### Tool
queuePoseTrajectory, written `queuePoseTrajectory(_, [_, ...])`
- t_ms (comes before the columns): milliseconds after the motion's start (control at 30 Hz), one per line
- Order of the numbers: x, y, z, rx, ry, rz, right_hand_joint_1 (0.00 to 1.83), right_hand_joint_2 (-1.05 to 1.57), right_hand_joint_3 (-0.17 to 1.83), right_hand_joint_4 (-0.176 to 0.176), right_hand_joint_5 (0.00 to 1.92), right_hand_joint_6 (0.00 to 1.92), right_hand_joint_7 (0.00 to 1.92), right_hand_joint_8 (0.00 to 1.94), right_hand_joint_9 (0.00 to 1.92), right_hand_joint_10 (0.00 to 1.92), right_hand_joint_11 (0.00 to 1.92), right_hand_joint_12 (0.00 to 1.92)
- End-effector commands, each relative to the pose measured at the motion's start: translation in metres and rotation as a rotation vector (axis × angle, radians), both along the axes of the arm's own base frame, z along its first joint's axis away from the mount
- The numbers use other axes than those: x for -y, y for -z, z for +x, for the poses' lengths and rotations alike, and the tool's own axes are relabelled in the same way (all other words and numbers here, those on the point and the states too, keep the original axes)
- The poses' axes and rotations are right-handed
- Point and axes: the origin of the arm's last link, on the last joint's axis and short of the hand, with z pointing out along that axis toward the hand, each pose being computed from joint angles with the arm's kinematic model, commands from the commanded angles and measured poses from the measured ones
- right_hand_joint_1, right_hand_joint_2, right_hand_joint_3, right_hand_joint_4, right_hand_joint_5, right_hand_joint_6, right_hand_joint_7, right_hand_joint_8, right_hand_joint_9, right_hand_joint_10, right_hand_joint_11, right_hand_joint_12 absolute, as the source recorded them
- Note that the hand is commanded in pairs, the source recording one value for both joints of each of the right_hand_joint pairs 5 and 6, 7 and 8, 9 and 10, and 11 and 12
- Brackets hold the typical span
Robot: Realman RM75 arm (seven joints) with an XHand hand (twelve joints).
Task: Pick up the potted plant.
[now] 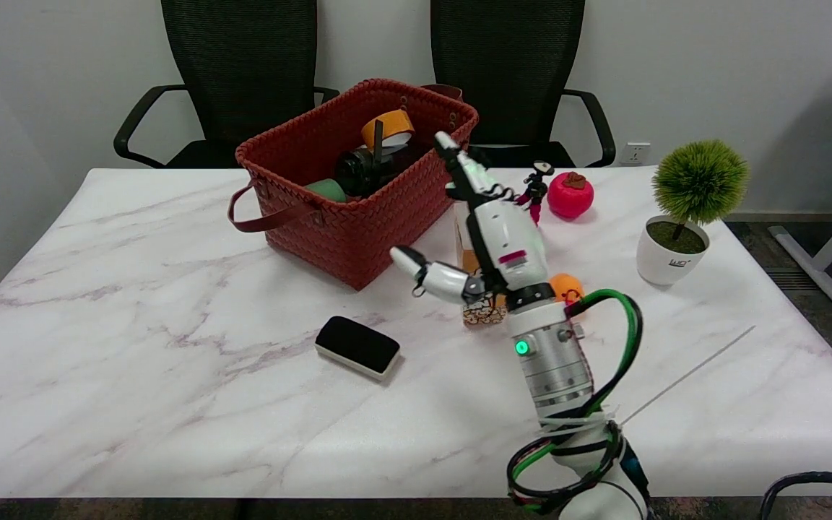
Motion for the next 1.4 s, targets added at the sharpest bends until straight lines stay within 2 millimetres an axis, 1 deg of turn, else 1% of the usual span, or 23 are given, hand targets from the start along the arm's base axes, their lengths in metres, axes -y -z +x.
queuePoseTrajectory(33, [-0.004,-0.060,0.019,0.120,-0.105,-0.178,1.03,0.81,0.27,0.000,0.13,0.13,0.21,0.21,0.31,0.31,0.54,0.54])
queuePoseTrajectory(267, [-0.006,-0.089,0.031,0.126,-0.156,-0.247,1.02,0.82,0.28,0.000,0.13,0.13,0.21,0.21,0.31,0.31,0.55,0.55])
queuePoseTrajectory(533, [-0.006,-0.126,0.036,0.138,-0.180,-0.351,1.01,0.83,0.29,0.000,0.16,0.16,0.23,0.23,0.33,0.33,0.58,0.58])
queuePoseTrajectory(800, [-0.010,-0.151,0.036,0.187,-0.190,-0.429,1.00,0.82,0.31,0.000,0.17,0.17,0.24,0.24,0.35,0.35,0.61,0.61])
queuePoseTrajectory(933, [-0.016,-0.162,0.037,0.216,-0.202,-0.467,0.98,0.75,0.36,0.000,0.16,0.16,0.27,0.27,0.38,0.38,0.63,0.63])
queuePoseTrajectory(1033, [-0.021,-0.168,0.037,0.204,-0.229,-0.500,0.96,0.71,0.30,0.000,0.11,0.11,0.28,0.28,0.39,0.39,0.60,0.60])
queuePoseTrajectory(1133, [-0.025,-0.175,0.038,0.198,-0.253,-0.533,0.96,0.72,0.20,0.000,0.12,0.12,0.32,0.32,0.40,0.40,0.58,0.58])
queuePoseTrajectory(1267, [-0.031,-0.185,0.038,0.212,-0.270,-0.582,0.95,0.74,0.14,0.000,0.13,0.13,0.35,0.35,0.40,0.40,0.57,0.57])
queuePoseTrajectory(1400, [-0.038,-0.193,0.037,0.231,-0.287,-0.620,0.94,0.71,0.13,0.000,0.13,0.13,0.38,0.38,0.42,0.42,0.59,0.59])
